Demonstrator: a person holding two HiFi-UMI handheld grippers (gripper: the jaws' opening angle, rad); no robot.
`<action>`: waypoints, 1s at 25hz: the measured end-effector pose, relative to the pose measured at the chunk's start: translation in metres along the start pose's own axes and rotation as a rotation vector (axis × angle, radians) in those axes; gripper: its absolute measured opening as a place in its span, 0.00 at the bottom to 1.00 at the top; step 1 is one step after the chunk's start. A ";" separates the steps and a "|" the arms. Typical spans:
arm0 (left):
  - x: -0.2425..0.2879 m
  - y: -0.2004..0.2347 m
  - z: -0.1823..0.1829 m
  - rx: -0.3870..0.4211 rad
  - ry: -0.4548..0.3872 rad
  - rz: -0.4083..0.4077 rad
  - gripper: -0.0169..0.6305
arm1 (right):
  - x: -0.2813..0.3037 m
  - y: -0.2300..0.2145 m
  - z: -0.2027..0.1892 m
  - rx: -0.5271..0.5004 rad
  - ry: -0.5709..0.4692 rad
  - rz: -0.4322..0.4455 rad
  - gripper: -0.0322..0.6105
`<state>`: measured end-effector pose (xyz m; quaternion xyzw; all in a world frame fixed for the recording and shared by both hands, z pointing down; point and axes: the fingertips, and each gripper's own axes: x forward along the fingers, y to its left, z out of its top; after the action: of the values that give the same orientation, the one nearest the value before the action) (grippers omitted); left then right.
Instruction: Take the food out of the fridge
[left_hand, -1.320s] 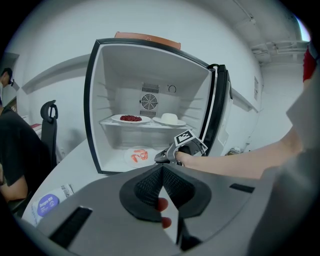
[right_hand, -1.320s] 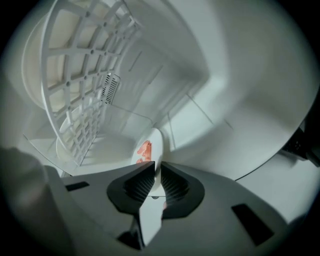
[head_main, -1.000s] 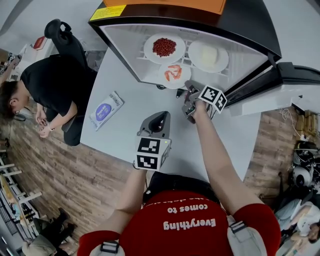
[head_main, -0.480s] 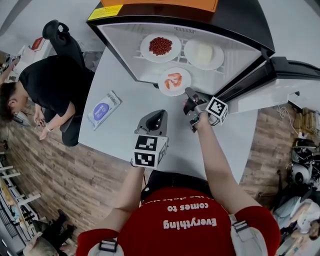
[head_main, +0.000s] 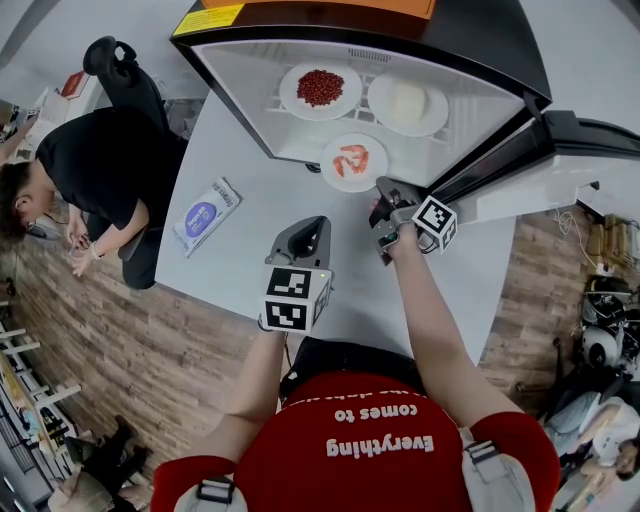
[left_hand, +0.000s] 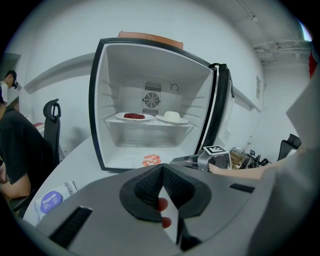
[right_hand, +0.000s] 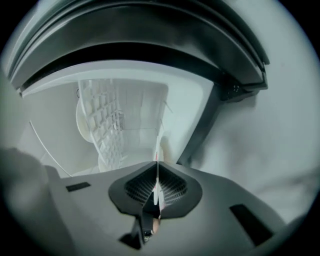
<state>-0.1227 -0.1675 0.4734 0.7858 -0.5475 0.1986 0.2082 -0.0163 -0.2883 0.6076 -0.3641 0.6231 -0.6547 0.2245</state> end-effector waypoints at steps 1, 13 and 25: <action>0.000 0.000 0.000 0.000 0.000 0.001 0.03 | 0.001 -0.005 0.003 -0.005 -0.011 -0.030 0.09; -0.002 0.006 -0.002 0.003 0.006 0.018 0.03 | 0.024 -0.022 -0.002 0.007 0.010 -0.107 0.11; -0.008 0.010 -0.001 0.005 0.003 0.033 0.03 | 0.006 0.011 -0.011 0.054 0.042 0.052 0.08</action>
<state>-0.1351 -0.1641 0.4715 0.7769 -0.5594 0.2048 0.2037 -0.0304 -0.2866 0.5984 -0.3277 0.6192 -0.6727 0.2379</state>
